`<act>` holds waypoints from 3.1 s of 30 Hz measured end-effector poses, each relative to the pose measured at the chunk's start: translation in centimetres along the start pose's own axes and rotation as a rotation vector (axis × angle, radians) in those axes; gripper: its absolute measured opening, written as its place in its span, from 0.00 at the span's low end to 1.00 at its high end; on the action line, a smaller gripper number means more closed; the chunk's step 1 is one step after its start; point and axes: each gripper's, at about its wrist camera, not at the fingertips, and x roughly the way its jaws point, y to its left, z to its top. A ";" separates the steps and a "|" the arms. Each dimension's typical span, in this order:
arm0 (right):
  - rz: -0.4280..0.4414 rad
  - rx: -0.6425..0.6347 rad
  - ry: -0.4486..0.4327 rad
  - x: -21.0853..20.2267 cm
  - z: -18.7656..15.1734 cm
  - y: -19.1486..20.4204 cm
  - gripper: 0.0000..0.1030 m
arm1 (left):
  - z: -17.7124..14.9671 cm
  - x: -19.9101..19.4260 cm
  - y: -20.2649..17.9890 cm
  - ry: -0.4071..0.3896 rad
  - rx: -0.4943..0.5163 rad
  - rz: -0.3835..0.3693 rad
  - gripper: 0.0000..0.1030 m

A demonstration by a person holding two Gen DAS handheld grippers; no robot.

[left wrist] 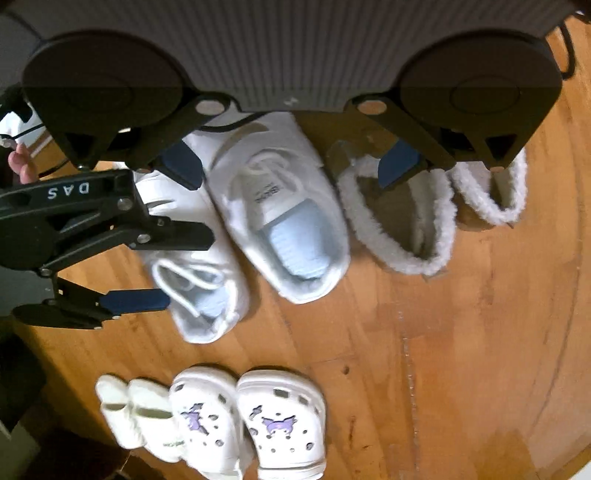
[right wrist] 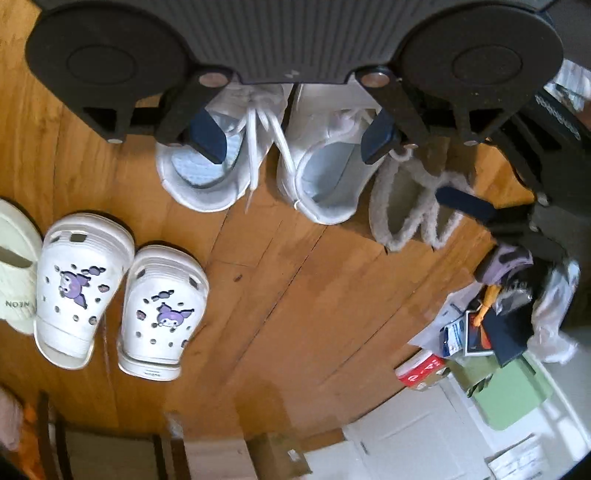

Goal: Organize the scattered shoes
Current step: 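Close the right gripper on the heels of the white velcro sneakers, then carry the sneakers with the right gripper beside the Crocs and release, then lower the right gripper onto the brown fleece slippers and close on heels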

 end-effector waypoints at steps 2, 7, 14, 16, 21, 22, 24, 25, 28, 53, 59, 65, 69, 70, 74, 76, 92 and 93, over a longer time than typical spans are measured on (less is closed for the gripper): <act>0.007 0.034 0.034 0.8 0.0 -0.7 0.79 | -0.1 0.3 0.2 0.001 0.013 0.004 1.00; -0.025 0.019 0.064 1.8 1.3 -1.0 0.82 | -0.6 0.6 1.0 0.014 0.039 -0.001 1.00; -0.045 0.052 0.138 5.9 2.9 0.7 0.66 | 0.0 -0.5 2.0 -0.043 0.110 0.039 1.00; -0.091 0.027 0.147 6.9 3.1 0.9 0.66 | 0.4 -0.5 2.4 -0.054 0.101 0.018 1.00; -0.196 -0.003 0.182 10.2 3.8 0.9 0.77 | 0.7 0.6 3.1 -0.035 0.084 -0.010 1.00; -0.221 -0.009 0.187 11.0 3.9 0.8 0.77 | 0.8 0.9 3.2 -0.030 0.080 -0.010 1.00; -0.225 -0.107 0.183 11.2 3.8 1.7 0.61 | 0.9 1.3 3.4 -0.020 0.070 -0.019 1.00; -0.224 -0.189 0.179 11.4 3.7 2.5 0.46 | 0.9 1.4 3.6 -0.016 0.061 -0.026 1.00; -0.178 -0.152 0.135 10.4 3.6 3.0 0.25 | 1.0 1.4 4.1 -0.024 0.037 -0.034 1.00; 0.135 0.037 -0.306 3.8 17.4 1.8 0.24 | 3.6 -5.9 7.2 -0.338 0.004 0.017 1.00; 0.157 0.141 -0.263 7.9 23.2 0.8 0.24 | 6.3 -5.5 11.4 -0.397 -0.070 0.030 1.00; 0.026 0.315 -0.229 12.3 27.4 -1.3 0.24 | 9.8 -4.2 15.4 -0.432 -0.145 0.025 1.00; -0.065 0.377 -0.076 17.2 31.6 -3.2 0.33 | 12.4 -1.0 17.7 -0.388 -0.175 -0.031 1.00; -0.070 0.395 -0.011 18.8 32.8 -4.0 0.34 | 13.3 0.3 18.5 -0.358 -0.189 -0.061 1.00; -0.103 0.363 -0.080 17.9 33.9 -4.9 0.61 | 15.8 4.3 20.2 -0.264 -0.240 -0.130 1.00; -0.111 0.341 -0.105 17.2 33.1 -5.0 0.72 | 16.8 5.9 20.4 -0.224 -0.245 -0.137 1.00; -0.014 0.306 0.131 17.7 25.3 -4.7 0.65 | 10.8 5.5 18.5 0.057 -0.382 -0.088 1.00; -0.009 0.294 0.155 17.6 25.1 -4.0 0.65 | 9.9 4.6 18.5 0.061 -0.388 -0.106 1.00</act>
